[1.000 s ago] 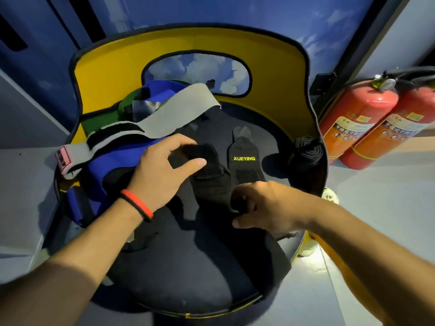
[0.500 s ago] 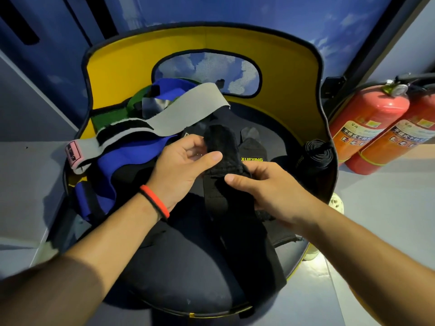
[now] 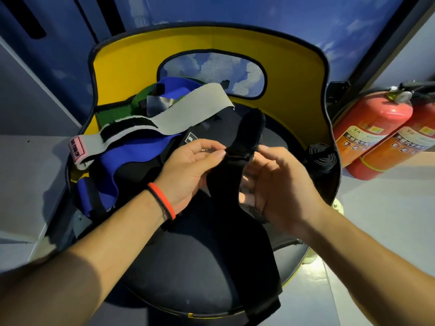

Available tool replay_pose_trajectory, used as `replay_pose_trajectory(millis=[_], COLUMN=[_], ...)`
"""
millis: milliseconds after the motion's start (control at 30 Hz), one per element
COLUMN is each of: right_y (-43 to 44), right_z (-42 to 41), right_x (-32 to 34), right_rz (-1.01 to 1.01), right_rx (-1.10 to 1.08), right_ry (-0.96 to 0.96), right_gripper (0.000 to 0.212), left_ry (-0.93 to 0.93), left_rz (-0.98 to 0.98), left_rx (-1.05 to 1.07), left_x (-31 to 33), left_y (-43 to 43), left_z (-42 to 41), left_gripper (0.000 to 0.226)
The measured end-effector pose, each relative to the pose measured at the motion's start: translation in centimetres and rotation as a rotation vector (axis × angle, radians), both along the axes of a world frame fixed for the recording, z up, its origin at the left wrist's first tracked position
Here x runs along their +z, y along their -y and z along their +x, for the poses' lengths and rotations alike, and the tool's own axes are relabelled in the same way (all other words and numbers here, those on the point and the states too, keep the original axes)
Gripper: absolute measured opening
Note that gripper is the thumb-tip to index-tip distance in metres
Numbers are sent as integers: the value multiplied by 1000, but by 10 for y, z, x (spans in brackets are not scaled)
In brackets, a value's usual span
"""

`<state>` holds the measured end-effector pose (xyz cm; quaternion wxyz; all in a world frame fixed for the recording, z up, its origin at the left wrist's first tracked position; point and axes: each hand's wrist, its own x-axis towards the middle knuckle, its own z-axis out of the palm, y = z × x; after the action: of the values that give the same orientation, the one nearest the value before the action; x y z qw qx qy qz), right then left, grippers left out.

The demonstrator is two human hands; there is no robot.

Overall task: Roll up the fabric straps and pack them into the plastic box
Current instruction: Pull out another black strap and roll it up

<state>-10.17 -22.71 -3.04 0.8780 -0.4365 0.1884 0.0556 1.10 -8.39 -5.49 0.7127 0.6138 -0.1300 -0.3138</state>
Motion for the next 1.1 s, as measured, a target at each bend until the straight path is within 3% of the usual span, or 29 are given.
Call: replay_pose_trajectory(millis=[100,167,233,333,400,533,633,833,1033,1100], right_y=[-4,-10,-13,-10,-5,14,40,63,58,58], right_z=[3,4,4,4,6,13,26,62,81,85], right_x=[-10,-18,-22,-21,-17,-6,-12,-64,-89,-92], right_rz=[-99,-183,-242,-526,-638,-558,-588,-741,-1009,-1094], right_rx=[-29,-97,-115,-97,-195,-261,-356,-547,-504,-468], right_ry=[16,-1,-22,8,45,152,4,-330,-454,-485], right_gripper=[22,31,42,29,19,1,6,13,27,22], left_ry=[-20,-35,-101,-97,-36,-7,-21,-158,-321,-330], left_rz=[24,50,15,74,119,233,303,300,203,204], left_rx=[8,-5,29,83,79,55,-59,-33,47,51], left_x=[-5,-8,-9,-14,-17,-20,-21,-24,-23,-27], left_y=[1,5,10,12,10,7,7,19,41,48], left_z=[-3,-7,-11,-8,-4,0,-7,-9,3,5], left_gripper=[11,6,28,52,37,19,11,29,36,38])
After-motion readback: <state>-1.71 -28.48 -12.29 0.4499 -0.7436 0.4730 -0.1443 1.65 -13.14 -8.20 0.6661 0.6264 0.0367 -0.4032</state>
